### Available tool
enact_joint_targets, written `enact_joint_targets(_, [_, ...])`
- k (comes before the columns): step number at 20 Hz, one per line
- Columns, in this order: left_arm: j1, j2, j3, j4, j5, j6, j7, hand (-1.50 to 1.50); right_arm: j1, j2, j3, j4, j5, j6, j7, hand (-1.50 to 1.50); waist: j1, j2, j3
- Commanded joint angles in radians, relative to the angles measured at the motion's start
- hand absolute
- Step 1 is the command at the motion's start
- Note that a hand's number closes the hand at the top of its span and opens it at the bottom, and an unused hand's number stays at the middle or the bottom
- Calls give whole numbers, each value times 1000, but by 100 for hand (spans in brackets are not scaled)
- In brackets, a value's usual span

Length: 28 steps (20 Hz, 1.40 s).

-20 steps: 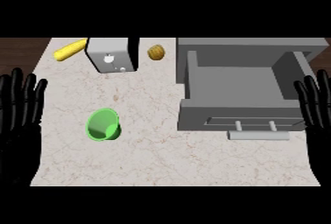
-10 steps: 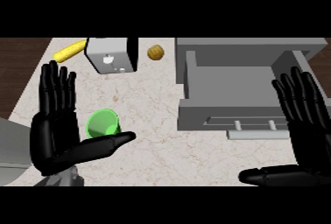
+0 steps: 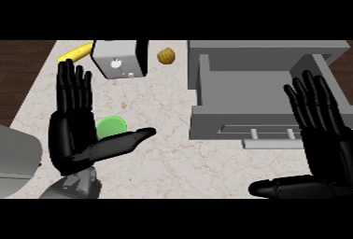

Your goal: Pick up the cup, place it into the drawer and close the drawer

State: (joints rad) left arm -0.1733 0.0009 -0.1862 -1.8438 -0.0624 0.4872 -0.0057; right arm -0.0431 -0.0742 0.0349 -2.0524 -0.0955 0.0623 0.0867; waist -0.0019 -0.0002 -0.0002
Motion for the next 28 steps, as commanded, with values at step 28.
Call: enact_joint_targets(28, [148,14,125,212,125,13,-157,-150,19,-18,-48,-110,-29,37,95,-150,-2,-1,0])
